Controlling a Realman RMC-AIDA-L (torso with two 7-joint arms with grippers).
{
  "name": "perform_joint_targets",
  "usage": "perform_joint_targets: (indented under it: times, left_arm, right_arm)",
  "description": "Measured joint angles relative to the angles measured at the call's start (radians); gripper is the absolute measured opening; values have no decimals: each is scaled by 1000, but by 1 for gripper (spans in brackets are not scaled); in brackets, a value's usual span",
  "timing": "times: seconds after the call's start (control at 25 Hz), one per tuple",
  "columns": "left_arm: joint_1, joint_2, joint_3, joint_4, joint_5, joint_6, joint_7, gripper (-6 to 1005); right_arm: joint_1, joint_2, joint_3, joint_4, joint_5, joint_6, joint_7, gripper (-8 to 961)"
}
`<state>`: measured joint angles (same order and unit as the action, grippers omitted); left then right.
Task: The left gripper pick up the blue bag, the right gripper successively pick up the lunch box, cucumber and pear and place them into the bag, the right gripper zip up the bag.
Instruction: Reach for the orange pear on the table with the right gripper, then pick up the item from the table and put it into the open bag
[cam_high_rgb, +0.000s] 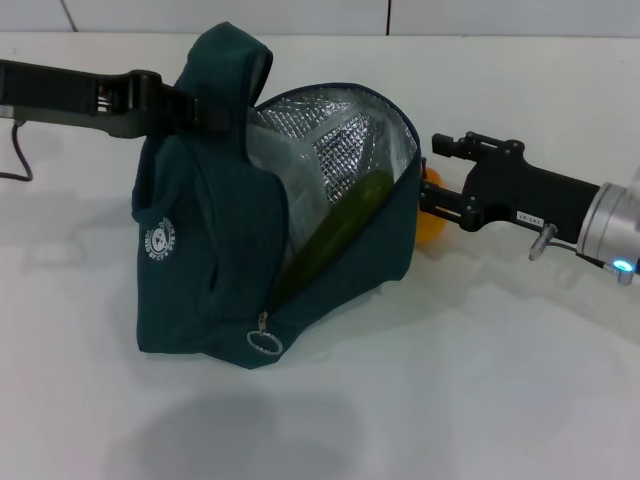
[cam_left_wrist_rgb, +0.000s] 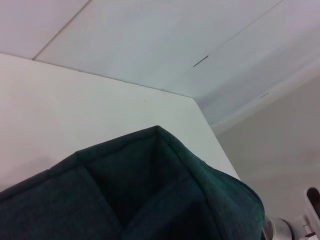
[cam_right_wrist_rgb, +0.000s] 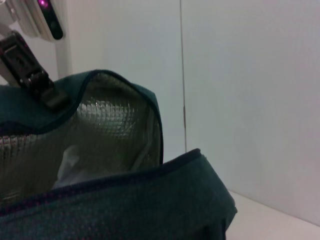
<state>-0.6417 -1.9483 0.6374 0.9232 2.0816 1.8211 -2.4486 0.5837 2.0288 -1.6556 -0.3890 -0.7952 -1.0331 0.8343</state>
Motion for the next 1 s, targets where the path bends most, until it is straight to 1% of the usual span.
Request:
perform_joint_targets:
  times: [0.4,0.6,0.72,1.0]
  left_arm:
    - [-10,2,1,-4,0,-5,0,38]
    - [-13,2,3,-4,0,-7,0,38]
    - [-13,2,4,-4,0,-7,0,38]
    - [-10,2,3,-3,0,-7,0,38]
  right_arm:
    - [15,-1,-24,-6,-3,25,-1,499]
    - [23,-1,-35,-3,-1,36,-1,268]
    - [25,-1,-36,-2,0,37,-1,108]
    - [13,-5,-30,-10,-1,18,-1,64]
